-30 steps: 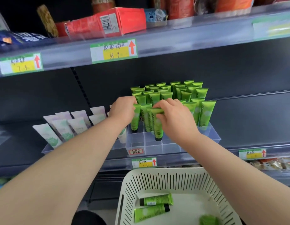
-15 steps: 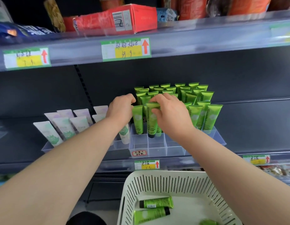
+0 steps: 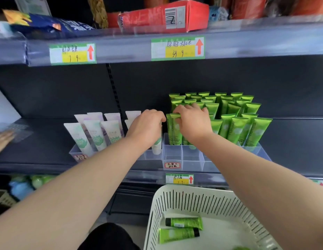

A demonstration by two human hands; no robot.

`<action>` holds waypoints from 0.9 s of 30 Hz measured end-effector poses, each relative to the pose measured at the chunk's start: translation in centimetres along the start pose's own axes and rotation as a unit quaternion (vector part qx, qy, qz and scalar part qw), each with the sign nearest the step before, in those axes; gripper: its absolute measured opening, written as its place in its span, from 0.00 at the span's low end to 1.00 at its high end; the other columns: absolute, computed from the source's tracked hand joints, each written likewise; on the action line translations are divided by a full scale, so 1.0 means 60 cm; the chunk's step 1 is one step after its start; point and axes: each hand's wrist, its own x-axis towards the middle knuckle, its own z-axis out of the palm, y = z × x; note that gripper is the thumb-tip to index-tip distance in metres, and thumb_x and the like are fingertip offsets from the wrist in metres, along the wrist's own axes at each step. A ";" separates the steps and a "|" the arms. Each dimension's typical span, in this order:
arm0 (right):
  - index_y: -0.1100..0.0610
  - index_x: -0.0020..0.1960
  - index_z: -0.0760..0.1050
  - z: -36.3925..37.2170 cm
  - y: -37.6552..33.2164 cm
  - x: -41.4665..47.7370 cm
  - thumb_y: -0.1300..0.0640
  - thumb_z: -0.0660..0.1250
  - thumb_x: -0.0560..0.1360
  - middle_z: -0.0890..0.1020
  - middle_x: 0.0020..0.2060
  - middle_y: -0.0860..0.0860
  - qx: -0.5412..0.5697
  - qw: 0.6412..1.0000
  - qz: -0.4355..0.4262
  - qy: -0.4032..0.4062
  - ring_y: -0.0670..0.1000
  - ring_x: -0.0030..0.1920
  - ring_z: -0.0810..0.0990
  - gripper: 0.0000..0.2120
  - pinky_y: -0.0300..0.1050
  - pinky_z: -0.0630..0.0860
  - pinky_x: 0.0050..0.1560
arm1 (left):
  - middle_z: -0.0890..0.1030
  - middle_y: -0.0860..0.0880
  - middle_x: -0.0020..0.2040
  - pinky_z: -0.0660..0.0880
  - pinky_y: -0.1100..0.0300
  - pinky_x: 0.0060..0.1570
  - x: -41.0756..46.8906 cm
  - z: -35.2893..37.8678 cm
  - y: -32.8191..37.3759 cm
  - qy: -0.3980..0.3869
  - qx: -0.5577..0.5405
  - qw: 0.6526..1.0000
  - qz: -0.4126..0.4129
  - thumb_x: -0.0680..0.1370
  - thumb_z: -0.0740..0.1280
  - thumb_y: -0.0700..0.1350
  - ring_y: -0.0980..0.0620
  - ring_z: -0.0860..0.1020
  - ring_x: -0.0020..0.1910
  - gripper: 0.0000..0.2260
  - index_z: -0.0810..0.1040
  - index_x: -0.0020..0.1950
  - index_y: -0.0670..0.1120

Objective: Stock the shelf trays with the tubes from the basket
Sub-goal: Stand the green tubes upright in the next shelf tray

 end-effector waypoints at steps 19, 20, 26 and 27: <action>0.53 0.58 0.75 0.008 0.014 -0.118 0.62 0.63 0.74 0.78 0.51 0.52 0.003 0.997 0.002 0.078 0.58 0.54 0.72 0.14 0.51 0.65 0.46 | 0.82 0.47 0.51 0.74 0.49 0.50 -0.094 0.057 0.044 0.002 -0.089 0.992 0.085 0.76 0.65 0.33 0.47 0.76 0.54 0.09 0.81 0.52 0.42; 0.53 0.56 0.76 0.012 0.019 -0.144 0.63 0.64 0.73 0.78 0.49 0.52 0.007 0.997 0.004 0.081 0.59 0.52 0.72 0.13 0.51 0.65 0.45 | 0.82 0.47 0.51 0.74 0.50 0.51 -0.106 0.071 0.049 -0.008 -0.096 0.991 0.088 0.76 0.65 0.33 0.47 0.76 0.54 0.09 0.81 0.52 0.42; 0.53 0.50 0.78 0.065 0.069 -0.310 0.66 0.70 0.69 0.78 0.41 0.50 -0.001 0.999 0.017 0.042 0.57 0.45 0.75 0.13 0.49 0.67 0.40 | 0.81 0.49 0.53 0.73 0.55 0.51 -0.188 0.173 0.075 -0.095 -0.113 0.987 0.060 0.77 0.63 0.33 0.49 0.76 0.55 0.11 0.81 0.53 0.44; 0.52 0.50 0.78 0.078 0.080 -0.339 0.66 0.70 0.68 0.78 0.41 0.49 -0.008 1.000 0.023 0.017 0.57 0.44 0.75 0.14 0.49 0.68 0.41 | 0.81 0.50 0.54 0.73 0.55 0.52 -0.201 0.193 0.076 -0.117 -0.111 0.986 0.047 0.77 0.63 0.34 0.50 0.76 0.55 0.12 0.81 0.54 0.45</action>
